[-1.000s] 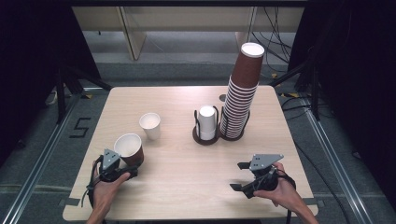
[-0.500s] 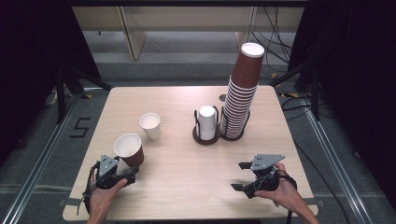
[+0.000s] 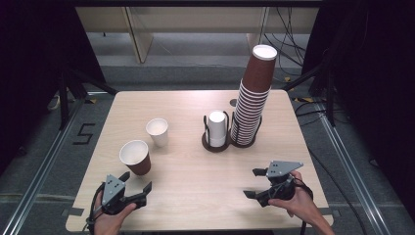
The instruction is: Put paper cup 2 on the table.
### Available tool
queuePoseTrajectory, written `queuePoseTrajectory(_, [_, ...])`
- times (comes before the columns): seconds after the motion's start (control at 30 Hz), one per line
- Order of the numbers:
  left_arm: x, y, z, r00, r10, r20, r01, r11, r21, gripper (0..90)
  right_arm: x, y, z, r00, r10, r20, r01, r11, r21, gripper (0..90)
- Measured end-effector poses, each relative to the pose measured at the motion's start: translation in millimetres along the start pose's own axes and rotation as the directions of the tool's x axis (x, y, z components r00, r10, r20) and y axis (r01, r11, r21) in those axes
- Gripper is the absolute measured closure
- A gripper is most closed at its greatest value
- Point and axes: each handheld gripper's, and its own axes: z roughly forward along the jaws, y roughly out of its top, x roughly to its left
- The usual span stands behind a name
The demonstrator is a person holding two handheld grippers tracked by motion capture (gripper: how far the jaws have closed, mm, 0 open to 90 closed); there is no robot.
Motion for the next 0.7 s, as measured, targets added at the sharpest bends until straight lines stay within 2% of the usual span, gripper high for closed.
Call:
queuePoseTrajectory(0.03, [0.0, 0.0, 0.0, 1.0, 0.0, 0.0, 0.0, 1.0, 0.0, 14.7, 0.0, 0.0, 0.0, 1.0, 0.0, 0.0, 0.0, 1.0, 0.0, 17.1])
queuePoseTrajectory(0.1, [-13.5, 2.5, 0.2, 0.9994, 0.009, 0.032, -0.008, 0.9995, -0.03, 14.7, -0.7, -1.1, -1.2, 1.0, 0.004, 0.005, -0.004, 1.0, -0.006, 16.6])
queuePoseTrajectory(0.17, [-17.6, 3.4, 0.0, 0.9994, 0.007, 0.035, -0.006, 0.9995, -0.03, 14.7, -0.2, -1.7, -2.3, 0.9999, 0.01, 0.012, -0.01, 1.0, -0.011, 16.3])
queuePoseTrajectory(0.23, [-29.0, 6.3, 2.7, 0.9978, 0.007, 0.066, -0.003, 0.9985, -0.055, 14.7, -0.3, -2.2, -3.1, 0.9999, 0.014, 0.007, -0.014, 1.0, -0.016, 16.2])
queuePoseTrajectory(0.27, [-29.0, 6.3, 2.7, 0.9978, 0.007, 0.066, -0.003, 0.9985, -0.055, 14.7, -0.3, -2.2, -3.1, 0.9999, 0.014, 0.007, -0.014, 1.0, -0.016, 16.2])
queuePoseTrajectory(0.3, [-34.9, 8.3, 4.7, 0.9968, 0.015, 0.079, -0.01, 0.998, -0.062, 14.7, 0.6, -2.9, -4.3, 0.9996, 0.026, 0.01, -0.026, 1.0, -0.013, 16.0])
queuePoseTrajectory(0.4, [-40.5, 9.8, 8.1, 0.9955, 0.024, 0.092, -0.016, 0.9968, -0.078, 14.7, 0.1, -3.9, -5.3, 0.9997, 0.019, 0.013, -0.019, 1.0, -0.021, 15.9])
queuePoseTrajectory(0.43, [-45.5, 11.0, 12.1, 0.9936, 0.034, 0.108, -0.024, 0.996, -0.086, 14.7, 0.3, -4.2, -5.9, 0.9996, 0.025, 0.013, -0.025, 0.999, -0.02, 15.9])
queuePoseTrajectory(0.5, [-49.2, 11.5, 14.2, 0.9931, 0.042, 0.11, -0.033, 0.9957, -0.087, 14.7, -0.1, -5.2, -6.9, 0.9996, 0.021, 0.02, -0.02, 0.999, -0.032, 15.8])
queuePoseTrajectory(0.7, [-56.8, 12.8, 19.8, 0.9922, 0.043, 0.117, -0.033, 0.9951, -0.093, 14.7, 0.7, -8.9, -10.7, 0.9987, 0.049, 0.017, -0.048, 0.998, -0.039, 15.8])
